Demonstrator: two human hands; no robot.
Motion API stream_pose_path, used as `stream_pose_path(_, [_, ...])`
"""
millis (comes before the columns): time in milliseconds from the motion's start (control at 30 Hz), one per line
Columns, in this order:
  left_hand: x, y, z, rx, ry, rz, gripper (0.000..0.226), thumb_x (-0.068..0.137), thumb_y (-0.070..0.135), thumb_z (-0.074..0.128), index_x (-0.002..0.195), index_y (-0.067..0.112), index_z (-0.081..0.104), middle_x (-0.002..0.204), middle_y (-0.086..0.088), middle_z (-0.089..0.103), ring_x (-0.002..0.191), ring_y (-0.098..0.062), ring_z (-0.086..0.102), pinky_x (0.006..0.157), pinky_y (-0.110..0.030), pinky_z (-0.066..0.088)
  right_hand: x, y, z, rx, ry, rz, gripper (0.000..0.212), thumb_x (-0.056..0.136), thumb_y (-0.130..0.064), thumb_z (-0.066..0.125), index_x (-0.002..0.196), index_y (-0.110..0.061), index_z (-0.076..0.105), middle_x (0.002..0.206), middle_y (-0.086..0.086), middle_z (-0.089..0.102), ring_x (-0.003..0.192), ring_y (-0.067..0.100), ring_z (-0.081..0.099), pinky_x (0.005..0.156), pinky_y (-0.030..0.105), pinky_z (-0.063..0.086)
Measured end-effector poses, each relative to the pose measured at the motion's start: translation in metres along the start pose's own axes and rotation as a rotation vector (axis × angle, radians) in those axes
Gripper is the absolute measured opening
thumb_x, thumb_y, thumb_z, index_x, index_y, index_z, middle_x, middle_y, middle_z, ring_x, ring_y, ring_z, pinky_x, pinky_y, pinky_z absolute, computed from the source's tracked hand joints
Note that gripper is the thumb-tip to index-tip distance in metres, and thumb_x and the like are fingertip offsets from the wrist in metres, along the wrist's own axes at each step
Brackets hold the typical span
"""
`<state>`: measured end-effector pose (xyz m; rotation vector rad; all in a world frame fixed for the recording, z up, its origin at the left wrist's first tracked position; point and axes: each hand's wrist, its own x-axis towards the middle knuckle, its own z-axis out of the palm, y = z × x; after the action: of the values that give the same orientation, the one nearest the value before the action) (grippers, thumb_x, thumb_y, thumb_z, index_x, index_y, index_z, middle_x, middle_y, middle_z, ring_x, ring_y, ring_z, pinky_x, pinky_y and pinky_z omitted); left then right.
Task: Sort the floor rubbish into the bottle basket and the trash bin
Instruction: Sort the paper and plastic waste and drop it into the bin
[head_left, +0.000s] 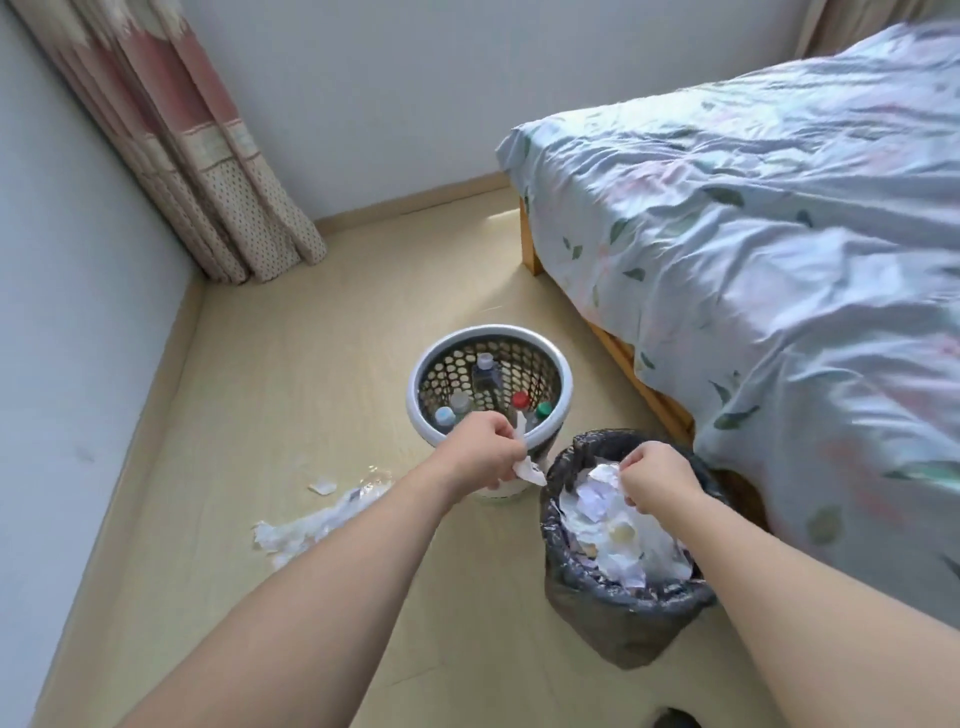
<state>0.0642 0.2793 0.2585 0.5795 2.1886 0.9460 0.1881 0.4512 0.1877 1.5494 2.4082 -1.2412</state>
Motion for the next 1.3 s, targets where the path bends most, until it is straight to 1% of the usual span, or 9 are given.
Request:
stream_pose_path(200, [0.035,0.025,0.105,0.062,-0.092,-0.102,0.002,0.08,0.012,0.054,0.079,0.013,0.053,0.077,-0.011,0.061,0.066,-0.022,0.062,0.061,-0.033,0.051,0.026,0.052,-0.023,0.001,-0.036,0.037,0.015,0.089,-0.011,0.05,0.095,-0.012,0.064,0.097,0.011,0.062,0.09,0.03,0.06,0.072,0.03,0.047])
stream_pose_path(367, [0.058,0.019,0.156,0.264,-0.27,-0.296,0.024,0.085,0.013,0.047,0.107,0.007,0.054,0.098,-0.012,0.057,0.071,-0.023,0.062,0.055,-0.029,0.054,0.044,0.069,-0.008,-0.141,-0.157,0.022,0.03,0.091,-0.013,0.049,0.118,-0.009,0.063,0.116,0.013,0.064,0.107,0.032,0.06,0.09,0.037,0.052])
stream_pose_path(467, [0.061,0.02,0.157,0.331,-0.256,-0.28,0.026,0.085,0.012,0.041,0.106,0.009,0.055,0.104,-0.013,0.063,0.078,-0.024,0.066,0.072,-0.036,0.059,0.045,0.067,-0.011,-0.233,-0.123,-0.003,0.033,0.089,-0.009,0.047,0.117,-0.011,0.063,0.118,0.013,0.063,0.108,0.033,0.058,0.092,0.041,0.051])
stream_pose_path(667, [0.04,0.012,0.084,0.453,-0.243,-0.261,0.03,0.085,0.017,0.042,0.108,0.01,0.06,0.103,-0.01,0.068,0.08,-0.023,0.069,0.071,-0.033,0.057,0.013,0.04,-0.015,-0.354,-0.052,-0.113,0.04,0.087,-0.011,0.043,0.125,-0.016,0.056,0.127,0.01,0.055,0.119,0.031,0.047,0.101,0.042,0.043])
stream_pose_path(833, [0.003,-0.024,-0.012,0.493,-0.163,-0.261,0.019,0.087,0.017,0.042,0.099,0.011,0.056,0.099,-0.007,0.065,0.073,-0.02,0.063,0.063,-0.029,0.048,-0.035,-0.022,0.015,-0.376,-0.095,-0.25,0.033,0.087,-0.015,0.046,0.117,-0.014,0.059,0.12,0.009,0.059,0.113,0.031,0.053,0.093,0.038,0.048])
stream_pose_path(1033, [-0.031,-0.119,-0.128,0.526,-0.114,-0.38,0.028,0.086,0.016,0.046,0.108,0.006,0.06,0.106,-0.014,0.069,0.073,-0.023,0.062,0.062,-0.028,0.046,-0.083,-0.102,0.096,-0.386,-0.335,-0.376,0.037,0.088,-0.017,0.049,0.124,-0.014,0.056,0.126,0.006,0.057,0.119,0.026,0.052,0.1,0.038,0.045])
stream_pose_path(1100, [-0.037,-0.154,-0.155,0.514,-0.083,-0.397,0.025,0.082,0.012,0.044,0.098,0.004,0.061,0.092,-0.018,0.069,0.062,-0.023,0.057,0.054,-0.023,0.04,-0.091,-0.121,0.13,-0.395,-0.377,-0.415,0.038,0.089,-0.015,0.048,0.127,-0.014,0.054,0.128,0.005,0.056,0.12,0.023,0.052,0.099,0.035,0.045])
stream_pose_path(1167, [-0.041,-0.185,-0.168,0.525,-0.072,-0.398,0.017,0.081,0.009,0.043,0.085,0.006,0.059,0.073,-0.013,0.061,0.056,-0.022,0.049,0.049,-0.021,0.035,-0.095,-0.132,0.161,-0.391,-0.416,-0.431,0.038,0.089,-0.014,0.047,0.126,-0.014,0.054,0.126,0.004,0.056,0.117,0.022,0.052,0.095,0.032,0.045])
stream_pose_path(1300, [-0.024,-0.27,-0.169,0.471,-0.069,-0.375,0.015,0.084,0.012,0.044,0.082,0.015,0.058,0.082,-0.003,0.059,0.072,-0.02,0.051,0.06,-0.027,0.038,-0.084,-0.141,0.239,-0.419,-0.505,-0.372,0.034,0.089,-0.014,0.044,0.122,-0.014,0.054,0.118,0.004,0.058,0.1,0.021,0.056,0.081,0.029,0.047])
